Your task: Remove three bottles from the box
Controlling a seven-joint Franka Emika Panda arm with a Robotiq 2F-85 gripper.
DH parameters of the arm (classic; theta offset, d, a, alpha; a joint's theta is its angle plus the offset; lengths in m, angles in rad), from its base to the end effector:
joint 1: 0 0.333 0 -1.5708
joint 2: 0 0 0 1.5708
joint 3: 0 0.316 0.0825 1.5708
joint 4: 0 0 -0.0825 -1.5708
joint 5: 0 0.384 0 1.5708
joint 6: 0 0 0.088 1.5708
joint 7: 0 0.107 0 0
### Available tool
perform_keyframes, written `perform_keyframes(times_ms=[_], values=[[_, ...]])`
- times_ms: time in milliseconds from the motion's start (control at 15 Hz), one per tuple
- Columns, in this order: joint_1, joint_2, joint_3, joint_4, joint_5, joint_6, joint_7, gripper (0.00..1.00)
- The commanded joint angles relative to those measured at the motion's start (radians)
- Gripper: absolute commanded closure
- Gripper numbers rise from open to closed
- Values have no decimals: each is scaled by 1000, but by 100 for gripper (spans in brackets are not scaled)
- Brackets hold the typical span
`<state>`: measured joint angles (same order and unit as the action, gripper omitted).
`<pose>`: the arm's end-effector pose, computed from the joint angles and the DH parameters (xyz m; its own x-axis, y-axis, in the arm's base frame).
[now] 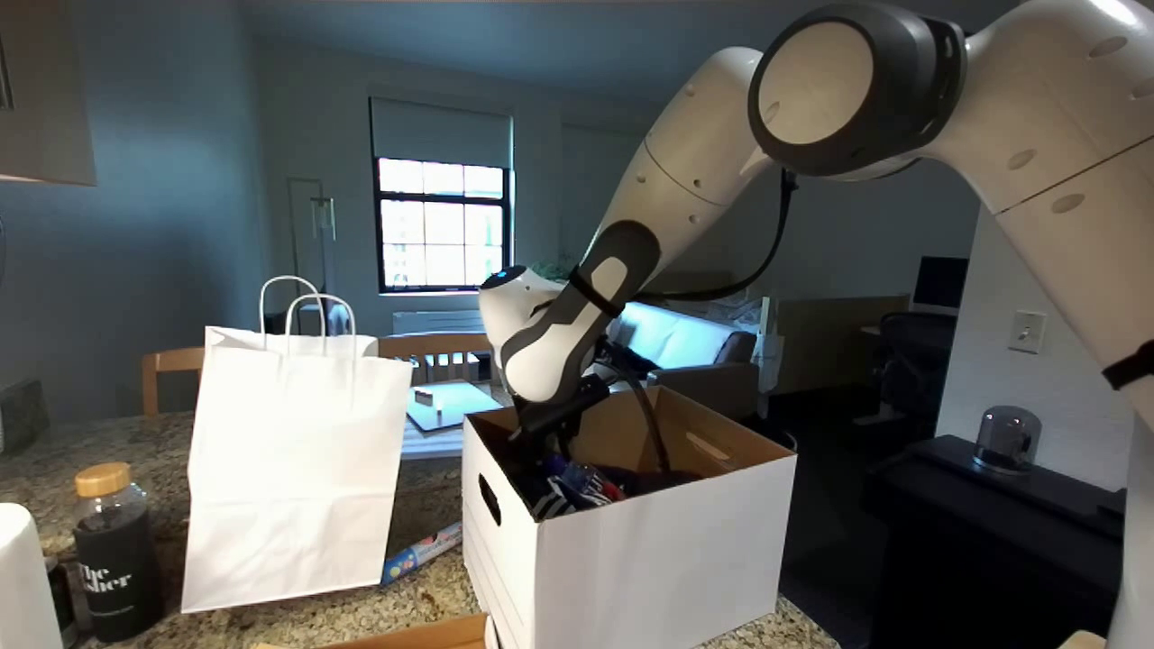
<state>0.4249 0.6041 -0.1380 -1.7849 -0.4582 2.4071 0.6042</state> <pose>0.6328 0.1913 0.2209 0.9830 0.0776 0.1661 0.0170 -0.9408 0.3385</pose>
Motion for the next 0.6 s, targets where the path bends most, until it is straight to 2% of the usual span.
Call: perform_keyframes(times_ms=[0, 200, 533], values=[[5, -19, -6, -3, -42, -46, 7, 85], [0, -35, -5, -7, -42, -70, 7, 85], [-26, -154, 54, -34, 28, -183, -34, 85]])
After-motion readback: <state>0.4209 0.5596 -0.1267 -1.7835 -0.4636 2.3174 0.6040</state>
